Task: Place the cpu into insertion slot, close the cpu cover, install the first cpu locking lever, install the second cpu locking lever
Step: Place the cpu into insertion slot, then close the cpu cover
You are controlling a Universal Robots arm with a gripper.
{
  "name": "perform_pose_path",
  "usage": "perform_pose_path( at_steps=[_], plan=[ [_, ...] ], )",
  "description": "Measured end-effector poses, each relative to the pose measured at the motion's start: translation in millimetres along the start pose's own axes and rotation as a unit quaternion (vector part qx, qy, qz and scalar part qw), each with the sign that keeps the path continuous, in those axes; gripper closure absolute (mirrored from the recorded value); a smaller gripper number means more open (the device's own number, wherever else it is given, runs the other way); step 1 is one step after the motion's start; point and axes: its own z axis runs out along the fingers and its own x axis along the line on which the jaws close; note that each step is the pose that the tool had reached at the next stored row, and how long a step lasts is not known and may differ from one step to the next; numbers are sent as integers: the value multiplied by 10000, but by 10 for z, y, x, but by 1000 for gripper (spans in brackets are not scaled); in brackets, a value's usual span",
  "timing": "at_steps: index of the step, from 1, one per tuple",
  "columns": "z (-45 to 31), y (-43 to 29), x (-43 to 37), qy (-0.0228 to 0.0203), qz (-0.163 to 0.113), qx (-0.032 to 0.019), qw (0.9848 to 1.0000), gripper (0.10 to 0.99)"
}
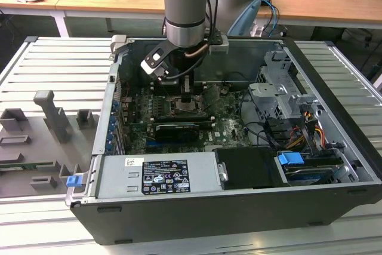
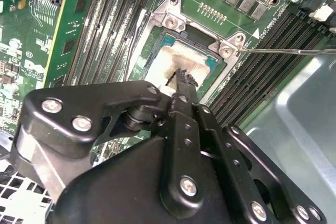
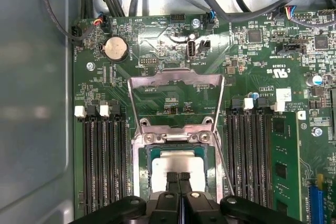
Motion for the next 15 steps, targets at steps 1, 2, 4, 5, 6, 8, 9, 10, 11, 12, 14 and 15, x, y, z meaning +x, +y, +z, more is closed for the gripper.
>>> perform_pose_path(
  at_steps=[1,2,4,5,6,8,9,10,11,12,14,15],
  plan=[
    [-3,0,0,0,1,0,10000,980],
    [-6,0,0,-1,0,0,10000,980],
    [-17,1,0,-1,1,1,10000,980],
    [-22,1,0,-1,1,1,10000,980],
    [-26,1,0,-1,1,0,10000,980],
    [-45,3,1,-1,0,0,10000,980],
    [-51,4,1,0,0,0,10000,980],
    [-53,19,2,-1,0,4,10000,980],
    [-51,39,3,-1,1,11,10000,980],
    [-50,55,3,-1,2,16,10000,980],
    [-52,67,3,-2,1,20,10000,980],
    [-63,68,4,-4,1,21,10000,980]
  ],
)
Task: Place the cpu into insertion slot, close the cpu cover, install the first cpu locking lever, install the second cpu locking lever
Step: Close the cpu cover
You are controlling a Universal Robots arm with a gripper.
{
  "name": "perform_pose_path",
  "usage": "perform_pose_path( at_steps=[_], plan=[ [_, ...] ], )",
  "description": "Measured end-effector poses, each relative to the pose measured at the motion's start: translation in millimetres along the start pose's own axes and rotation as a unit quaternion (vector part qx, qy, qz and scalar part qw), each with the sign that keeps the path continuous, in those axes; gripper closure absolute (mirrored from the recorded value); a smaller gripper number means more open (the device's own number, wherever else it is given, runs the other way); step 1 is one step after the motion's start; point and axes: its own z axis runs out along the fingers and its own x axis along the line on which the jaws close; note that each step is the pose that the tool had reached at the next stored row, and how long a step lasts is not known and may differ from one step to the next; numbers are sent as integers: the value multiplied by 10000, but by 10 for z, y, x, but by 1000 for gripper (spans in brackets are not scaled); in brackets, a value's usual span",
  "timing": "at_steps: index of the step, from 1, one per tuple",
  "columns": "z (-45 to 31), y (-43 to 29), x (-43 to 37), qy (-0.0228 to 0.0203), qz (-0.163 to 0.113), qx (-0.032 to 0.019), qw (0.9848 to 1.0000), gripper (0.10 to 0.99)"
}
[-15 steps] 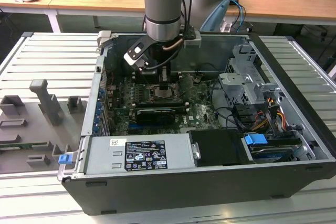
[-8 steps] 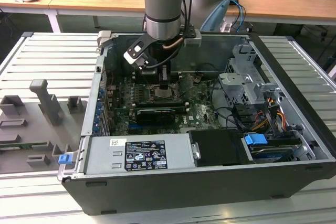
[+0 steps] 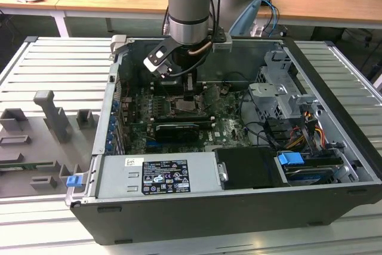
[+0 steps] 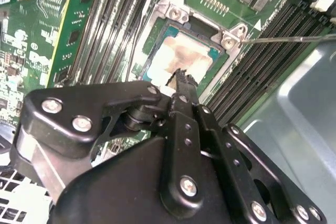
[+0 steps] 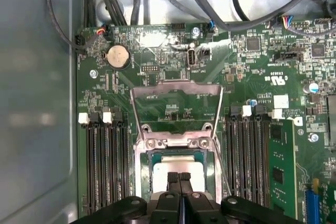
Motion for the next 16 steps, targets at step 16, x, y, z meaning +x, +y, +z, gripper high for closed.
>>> perform_pose_path(
  at_steps=[16],
  plan=[
    [-250,35,8,11,1,0,10000,980]
  ],
)
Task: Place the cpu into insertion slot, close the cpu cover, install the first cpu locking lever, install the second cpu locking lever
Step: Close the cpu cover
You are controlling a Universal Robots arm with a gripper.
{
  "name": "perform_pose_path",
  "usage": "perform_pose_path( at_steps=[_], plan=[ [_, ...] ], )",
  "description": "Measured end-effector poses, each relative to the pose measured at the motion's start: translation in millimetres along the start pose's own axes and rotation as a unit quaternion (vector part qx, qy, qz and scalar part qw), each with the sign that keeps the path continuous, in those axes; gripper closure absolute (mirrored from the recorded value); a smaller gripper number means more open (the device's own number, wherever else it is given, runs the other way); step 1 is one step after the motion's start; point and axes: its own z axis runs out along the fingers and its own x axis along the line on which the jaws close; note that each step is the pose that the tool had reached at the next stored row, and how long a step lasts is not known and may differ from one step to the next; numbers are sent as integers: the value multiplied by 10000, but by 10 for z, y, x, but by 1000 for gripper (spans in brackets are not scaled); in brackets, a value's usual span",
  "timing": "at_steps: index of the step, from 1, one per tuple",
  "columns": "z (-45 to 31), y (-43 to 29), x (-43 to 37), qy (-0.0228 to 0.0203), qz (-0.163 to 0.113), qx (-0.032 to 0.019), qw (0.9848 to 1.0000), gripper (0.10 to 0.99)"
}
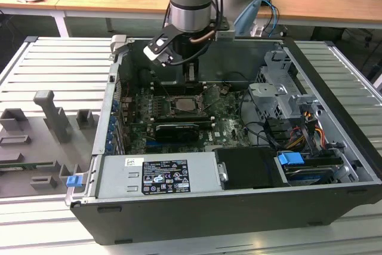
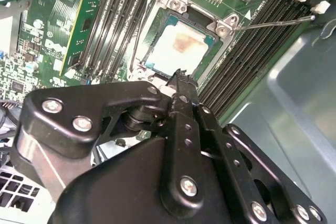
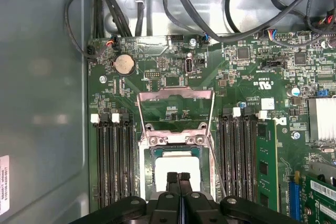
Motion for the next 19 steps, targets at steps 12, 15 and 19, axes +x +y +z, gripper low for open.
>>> perform_pose_path(
  at_steps=[12,15,19],
  plan=[
    [-131,113,8,-9,3,-1,10000,980],
    [-150,190,11,-13,4,2,10000,980],
    [-128,489,22,-16,4,45,10000,980]
  ],
)
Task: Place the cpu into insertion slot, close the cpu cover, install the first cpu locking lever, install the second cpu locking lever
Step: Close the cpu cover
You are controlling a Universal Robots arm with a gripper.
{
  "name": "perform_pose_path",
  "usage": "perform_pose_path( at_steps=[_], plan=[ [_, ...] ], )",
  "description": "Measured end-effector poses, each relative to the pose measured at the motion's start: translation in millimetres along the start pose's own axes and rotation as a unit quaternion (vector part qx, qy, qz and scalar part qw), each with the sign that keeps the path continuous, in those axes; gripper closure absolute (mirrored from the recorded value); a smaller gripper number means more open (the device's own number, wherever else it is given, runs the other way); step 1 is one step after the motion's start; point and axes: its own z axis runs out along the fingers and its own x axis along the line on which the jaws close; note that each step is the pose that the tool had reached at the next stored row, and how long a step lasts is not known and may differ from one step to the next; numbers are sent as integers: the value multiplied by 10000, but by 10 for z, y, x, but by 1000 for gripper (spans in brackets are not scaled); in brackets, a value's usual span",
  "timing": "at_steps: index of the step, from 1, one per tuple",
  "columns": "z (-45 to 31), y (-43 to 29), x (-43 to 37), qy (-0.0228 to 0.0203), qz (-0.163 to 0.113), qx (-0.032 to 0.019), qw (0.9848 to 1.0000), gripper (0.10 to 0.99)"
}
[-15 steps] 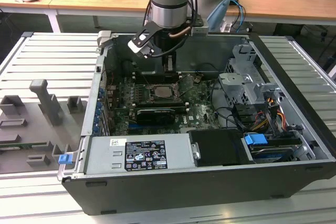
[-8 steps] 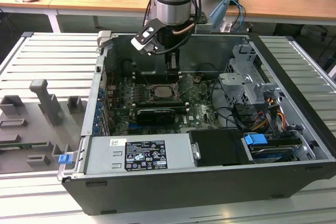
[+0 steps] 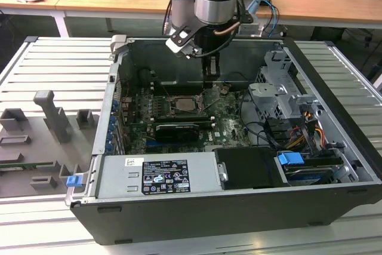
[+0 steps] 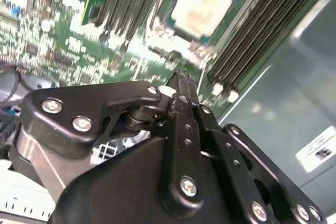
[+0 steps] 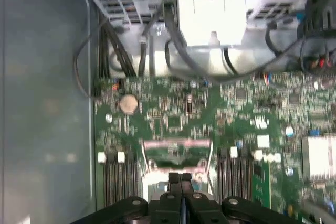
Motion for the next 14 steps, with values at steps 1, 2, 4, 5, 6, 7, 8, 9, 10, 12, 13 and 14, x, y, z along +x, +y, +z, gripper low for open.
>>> perform_pose_path(
  at_steps=[1,2,4,5,6,7,8,9,10,12,13,14],
  plan=[
    [5,51,2,1,-2,2,10000,980],
    [12,120,4,2,-18,3,10000,980],
    [20,174,7,5,-73,5,10000,980],
    [23,186,7,6,-108,6,9999,980],
    [26,197,7,8,-135,6,9999,980],
    [29,208,8,9,-148,7,9999,980],
    [33,223,8,8,-154,8,9999,980],
    [43,257,10,8,-155,9,9999,980],
    [52,302,12,5,-163,12,9999,980],
    [60,346,15,-1,-169,12,9999,980],
    [63,358,16,-1,-169,12,9999,980],
    [66,376,17,-2,-170,13,9999,980]
  ],
)
